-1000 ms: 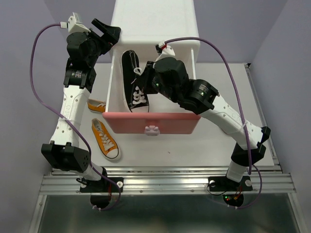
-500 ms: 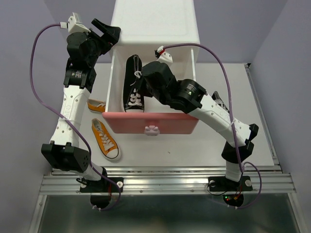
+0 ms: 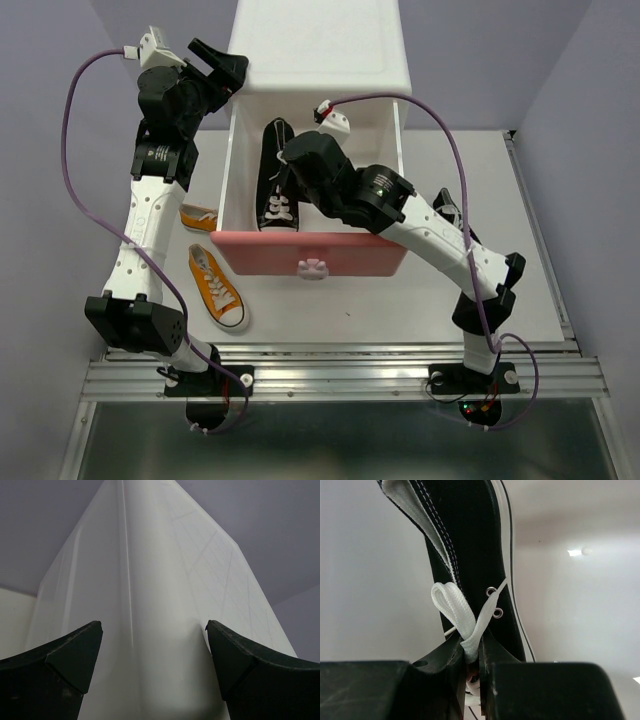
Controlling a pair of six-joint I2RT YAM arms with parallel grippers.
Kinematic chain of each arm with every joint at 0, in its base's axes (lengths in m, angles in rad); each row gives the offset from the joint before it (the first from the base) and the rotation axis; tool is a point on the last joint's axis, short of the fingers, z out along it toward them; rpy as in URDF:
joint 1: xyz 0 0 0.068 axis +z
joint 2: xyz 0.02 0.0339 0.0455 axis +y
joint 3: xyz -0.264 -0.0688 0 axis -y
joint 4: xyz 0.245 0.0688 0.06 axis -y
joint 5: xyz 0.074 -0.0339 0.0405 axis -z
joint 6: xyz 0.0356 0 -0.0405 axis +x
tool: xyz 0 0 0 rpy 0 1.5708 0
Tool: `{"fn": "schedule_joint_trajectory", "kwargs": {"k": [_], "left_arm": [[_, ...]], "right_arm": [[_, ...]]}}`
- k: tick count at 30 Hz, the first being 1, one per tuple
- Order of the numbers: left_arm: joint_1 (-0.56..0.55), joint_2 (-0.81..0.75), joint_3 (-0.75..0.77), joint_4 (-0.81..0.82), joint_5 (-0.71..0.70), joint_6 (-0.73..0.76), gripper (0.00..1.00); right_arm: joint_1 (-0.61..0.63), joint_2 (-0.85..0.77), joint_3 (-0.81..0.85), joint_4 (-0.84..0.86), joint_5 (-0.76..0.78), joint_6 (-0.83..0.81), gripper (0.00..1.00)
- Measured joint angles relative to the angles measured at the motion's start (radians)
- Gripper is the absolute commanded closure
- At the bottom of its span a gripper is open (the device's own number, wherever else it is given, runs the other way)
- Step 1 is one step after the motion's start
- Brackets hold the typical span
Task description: Place and organize the shoes in the shoe cabinet
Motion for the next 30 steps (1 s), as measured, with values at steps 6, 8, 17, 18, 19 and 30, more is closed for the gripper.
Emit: {"fn": "schedule_joint_trajectory", "kwargs": {"k": [6, 8, 17, 18, 19, 30], "left_arm": [[0.0, -0.001, 0.0, -0.002, -0.003, 0.0, 0.05], [0.0, -0.001, 0.0, -0.003, -0.004, 0.0, 0.05], [0.0, -0.001, 0.0, -0.003, -0.005, 0.0, 0.05], [0.0, -0.001, 0.0, -0.002, -0.006, 0.0, 0.05], [0.0, -0.001, 0.0, -0.002, -0.007, 0.0, 0.05], [-0.001, -0.001, 0.001, -0.003, -0.007, 0.0, 0.05]], "right_arm": [[-0.001, 0.032, -0.002, 0.028, 0.019, -0.044, 0.83], [-0.001, 0.041, -0.002, 0.039, 0.023, -0.059, 0.82], [-0.001, 0.05, -0.002, 0.067, 0.045, -0.079, 0.41], [0.0, 0.05, -0.002, 0.068, 0.047, -0.077, 0.38], [0.0, 0.05, -0.001, 0.072, 0.051, -0.083, 0.32], [0.0, 0.017, -0.029, 0.252, 0.045, -0.239, 0.0]]}}
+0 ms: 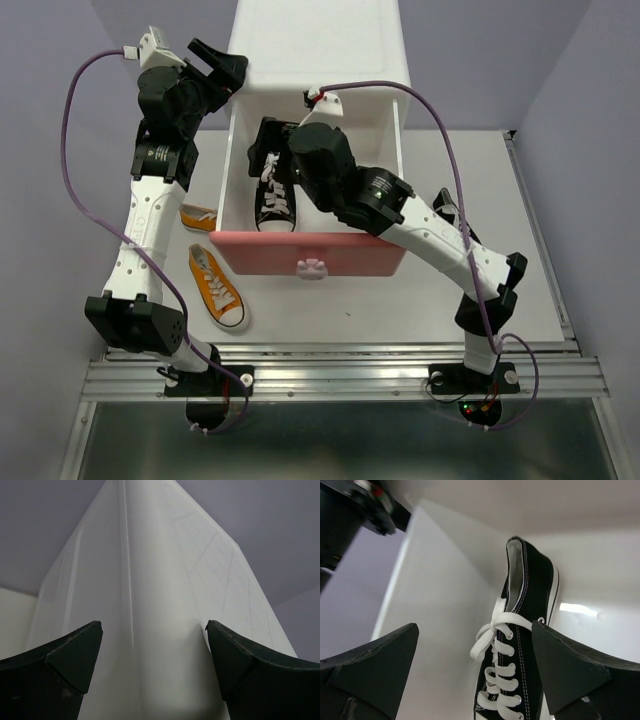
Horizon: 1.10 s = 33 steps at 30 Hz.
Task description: Place and organize the shoes in the shoe cabinet
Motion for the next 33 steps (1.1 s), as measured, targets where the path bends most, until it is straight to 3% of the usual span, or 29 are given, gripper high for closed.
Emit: {"fn": "schedule_joint_trajectory", "kwargs": {"k": [7, 15, 22, 26, 33], "left_arm": [[0.0, 0.0, 0.0, -0.001, 0.0, 0.0, 0.05], [0.0, -0.002, -0.003, 0.0, 0.0, 0.0, 0.05], [0.0, -0.002, -0.003, 0.001, -0.001, 0.0, 0.05], [0.0, -0.002, -0.003, 0.001, -0.001, 0.0, 0.05], [0.0, -0.002, -0.003, 0.0, -0.004, 0.001, 0.05]], "right_arm": [[0.0, -0.164, -0.068, 0.207, -0.031, -0.22, 0.0], [-0.055, -0.193, 0.101, 0.338, 0.05, -0.468, 0.0], [-0.449, -0.246, -0.01, 0.316, 0.048, -0.432, 0.0], [-0.61, -0.252, -0.013, 0.244, 0.028, -0.434, 0.0], [-1.072, -0.299, -0.264, -0.018, -0.305, -0.317, 0.0]]}}
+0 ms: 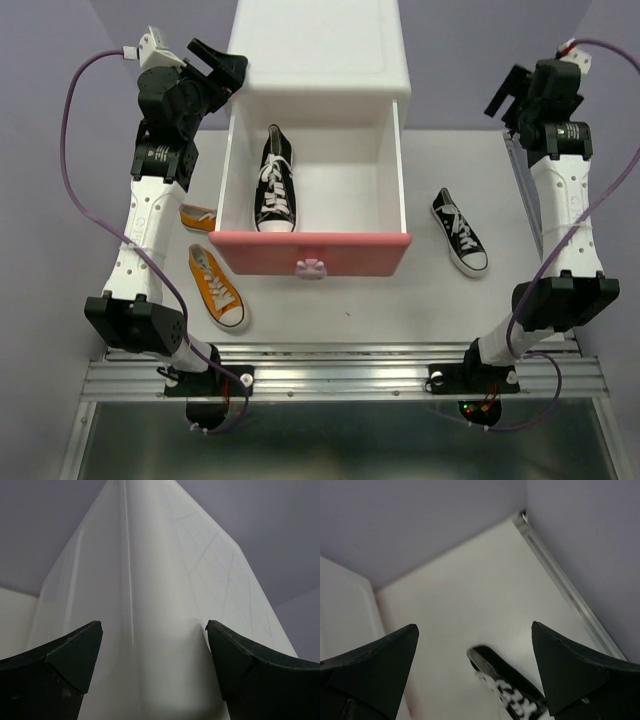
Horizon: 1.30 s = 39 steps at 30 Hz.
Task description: Place and organize the shoes in the shoe cabinet
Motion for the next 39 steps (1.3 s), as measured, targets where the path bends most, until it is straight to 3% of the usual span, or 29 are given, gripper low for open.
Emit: {"fn": "schedule_joint_trajectory", "kwargs": {"k": [3, 10, 15, 24, 26, 29, 30, 32, 33, 35, 39], "left_arm": [[0.0, 0.0, 0.0, 0.0, -0.001, 0.004, 0.05], [-0.003, -0.01, -0.023, 0.026, -0.013, 0.008, 0.05], [-0.003, -0.018, -0.043, 0.053, -0.018, 0.007, 0.05], [-0.004, -0.041, -0.083, 0.088, -0.033, 0.006, 0.05], [-0.004, -0.041, -0.083, 0.089, -0.035, 0.007, 0.05], [-0.004, -0.041, -0.083, 0.089, -0.038, 0.007, 0.05], [-0.004, -0.041, -0.083, 0.088, -0.039, 0.007, 0.05], [-0.004, -0.041, -0.082, 0.088, -0.039, 0.008, 0.05], [-0.004, -0.041, -0.082, 0.088, -0.039, 0.008, 0.05], [-0.004, -0.04, -0.082, 0.088, -0.039, 0.007, 0.05], [-0.004, -0.039, -0.08, 0.087, -0.039, 0.007, 0.05]], "right_arm": [[-0.077, 0.005, -0.18, -0.084, -0.105, -0.039, 0.0], [-0.079, 0.034, -0.444, -0.205, -0.297, -0.31, 0.0], [-0.08, 0.066, -0.522, -0.23, -0.285, -0.417, 0.0], [-0.08, 0.192, -0.556, -0.158, -0.275, -0.463, 0.03], [-0.08, 0.227, -0.556, -0.15, -0.282, -0.462, 0.09], [-0.08, 0.277, -0.556, -0.141, -0.294, -0.463, 0.29], [-0.08, 0.285, -0.556, -0.139, -0.302, -0.46, 0.47], [-0.08, 0.308, -0.556, -0.137, -0.314, -0.459, 0.69], [-0.08, 0.316, -0.555, -0.137, -0.325, -0.451, 0.87], [-0.079, 0.323, -0.555, -0.137, -0.321, -0.44, 0.99], [-0.08, 0.321, -0.552, -0.138, -0.299, -0.406, 0.99]]}}
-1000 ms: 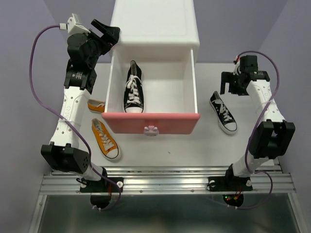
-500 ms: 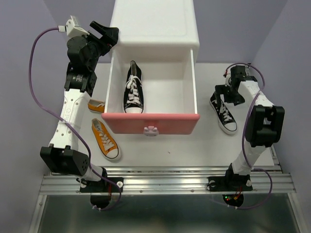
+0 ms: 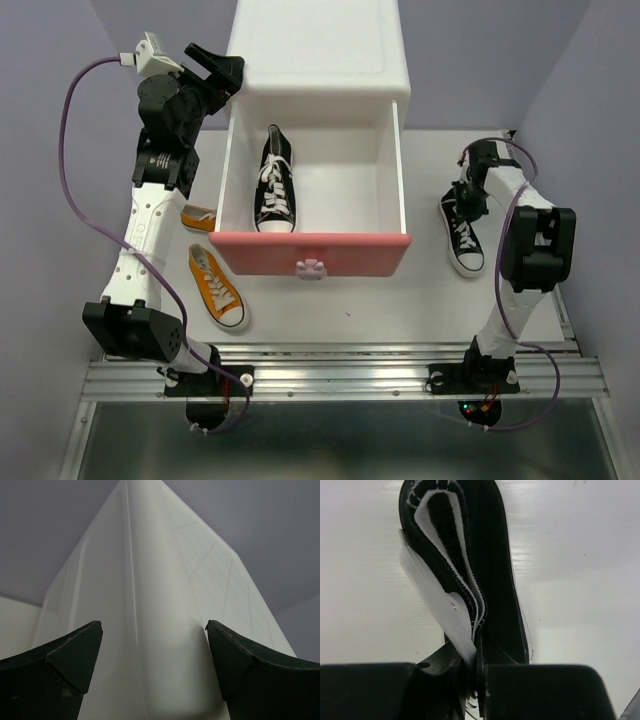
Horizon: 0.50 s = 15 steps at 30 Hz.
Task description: Place and organize the shoes in the shoe cabinet
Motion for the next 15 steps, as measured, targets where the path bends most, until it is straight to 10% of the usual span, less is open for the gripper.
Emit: {"fn": "schedule_joint_trajectory", "kwargs": {"k": [15], "left_arm": [[0.0, 0.003, 0.007, -0.013, 0.005, -0.02, 0.05]], "right_arm": [[0.0, -0.322, 0.43, 0.05, -0.072, 0.375, 0.99]]}}
